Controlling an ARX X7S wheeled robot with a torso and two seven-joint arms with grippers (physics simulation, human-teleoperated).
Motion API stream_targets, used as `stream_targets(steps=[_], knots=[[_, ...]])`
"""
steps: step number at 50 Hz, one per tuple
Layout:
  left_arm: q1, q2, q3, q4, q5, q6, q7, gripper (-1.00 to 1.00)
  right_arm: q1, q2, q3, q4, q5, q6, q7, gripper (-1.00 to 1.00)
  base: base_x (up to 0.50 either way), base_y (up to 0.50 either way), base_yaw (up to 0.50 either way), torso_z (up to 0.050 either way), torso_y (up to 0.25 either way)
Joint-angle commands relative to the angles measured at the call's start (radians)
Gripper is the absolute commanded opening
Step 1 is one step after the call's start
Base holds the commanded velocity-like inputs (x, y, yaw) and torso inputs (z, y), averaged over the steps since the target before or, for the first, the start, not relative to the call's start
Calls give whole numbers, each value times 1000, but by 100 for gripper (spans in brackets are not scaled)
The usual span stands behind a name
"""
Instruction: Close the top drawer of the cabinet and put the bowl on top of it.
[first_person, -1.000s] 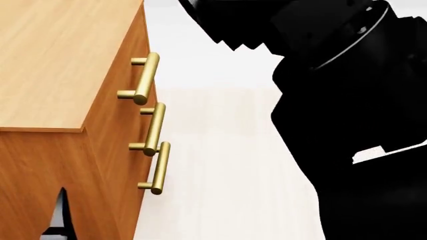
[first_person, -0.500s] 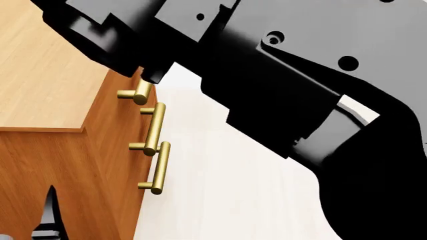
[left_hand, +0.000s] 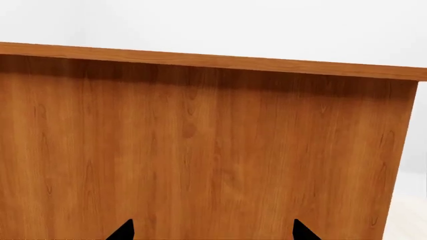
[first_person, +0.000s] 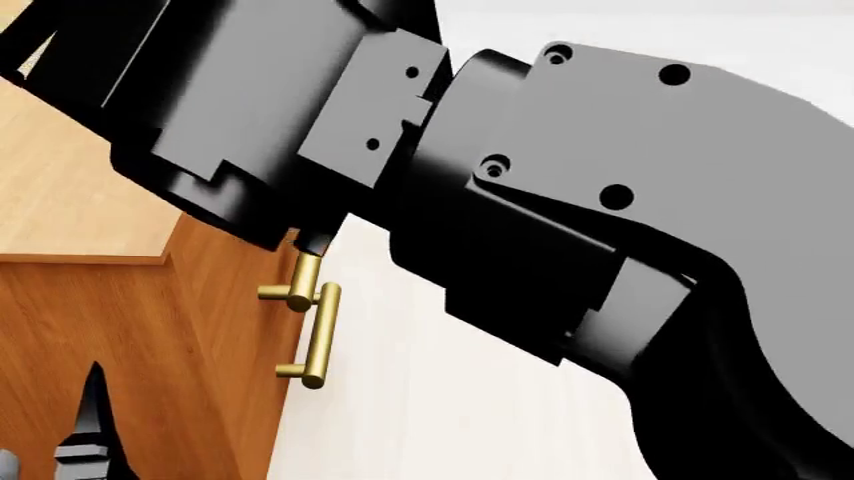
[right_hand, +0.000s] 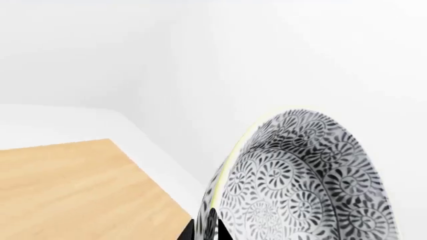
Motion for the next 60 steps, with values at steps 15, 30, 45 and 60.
stream_targets(steps=[15,30,45,60], knots=[[-18,36,29,-133,29,83,42,100,-99,0,-2,-150,-120,-1,-42,-100,0,0,0,0,1],[-44,50,40,-197,31,104,62,100,-141,0,-1,-229,-167,11,-56,-100,0,0,0,0,0],[-38,44,39,-180,19,101,58,100,-166,0,0,-258,-194,29,-59,-100,0,0,0,0,1],[-32,43,39,-174,14,108,55,100,-208,0,0,-273,-235,53,-74,-100,0,0,0,0,1]])
